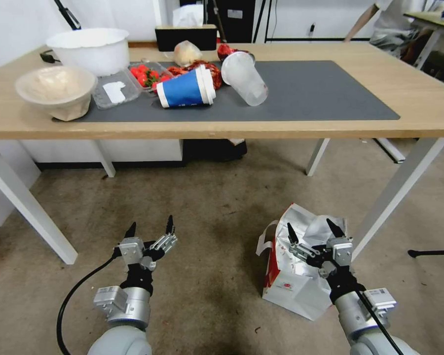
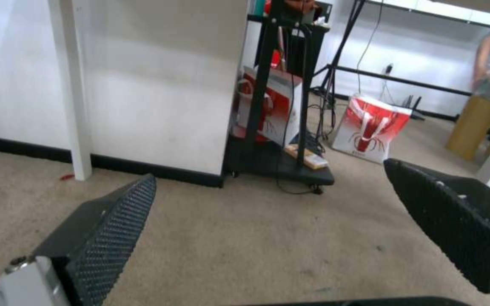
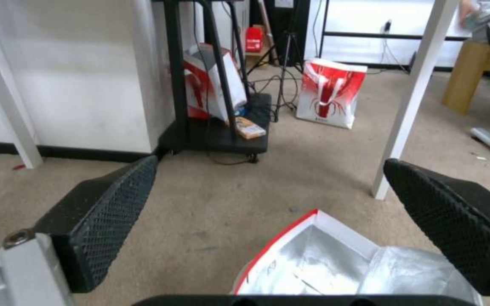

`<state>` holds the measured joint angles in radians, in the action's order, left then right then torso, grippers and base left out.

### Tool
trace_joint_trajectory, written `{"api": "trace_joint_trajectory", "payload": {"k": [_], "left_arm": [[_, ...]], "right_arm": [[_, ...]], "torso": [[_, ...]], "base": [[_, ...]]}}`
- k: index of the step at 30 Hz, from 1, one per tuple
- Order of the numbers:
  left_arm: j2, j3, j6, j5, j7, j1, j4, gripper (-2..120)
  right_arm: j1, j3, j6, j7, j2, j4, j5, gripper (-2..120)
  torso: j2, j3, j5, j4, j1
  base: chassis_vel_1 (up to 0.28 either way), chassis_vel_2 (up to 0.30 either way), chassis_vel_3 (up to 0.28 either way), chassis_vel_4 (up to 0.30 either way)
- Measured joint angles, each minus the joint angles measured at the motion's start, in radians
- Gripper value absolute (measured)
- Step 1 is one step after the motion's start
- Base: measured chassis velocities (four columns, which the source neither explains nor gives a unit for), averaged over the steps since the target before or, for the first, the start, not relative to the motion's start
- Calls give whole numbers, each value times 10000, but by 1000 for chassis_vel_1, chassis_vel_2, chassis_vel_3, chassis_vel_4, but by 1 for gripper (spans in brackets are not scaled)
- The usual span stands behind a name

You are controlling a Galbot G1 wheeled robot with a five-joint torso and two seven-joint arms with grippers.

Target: Pick up the food delivery bag from the floor and place it on the table.

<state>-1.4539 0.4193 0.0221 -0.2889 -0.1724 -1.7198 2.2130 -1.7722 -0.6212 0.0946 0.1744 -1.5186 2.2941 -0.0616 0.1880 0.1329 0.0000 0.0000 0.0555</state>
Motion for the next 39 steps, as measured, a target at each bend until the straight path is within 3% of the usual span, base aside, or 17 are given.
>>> {"api": "trace_joint_trajectory", "payload": {"k": [39], "left_arm": [[15, -26, 86, 36, 4, -33, -131, 100]], "right_arm": [[-7, -91, -100, 19, -15, -74, -9, 100]], "torso": [[-1460, -1281, 0, 0, -183]], "base": [[0, 0, 0, 0]]}}
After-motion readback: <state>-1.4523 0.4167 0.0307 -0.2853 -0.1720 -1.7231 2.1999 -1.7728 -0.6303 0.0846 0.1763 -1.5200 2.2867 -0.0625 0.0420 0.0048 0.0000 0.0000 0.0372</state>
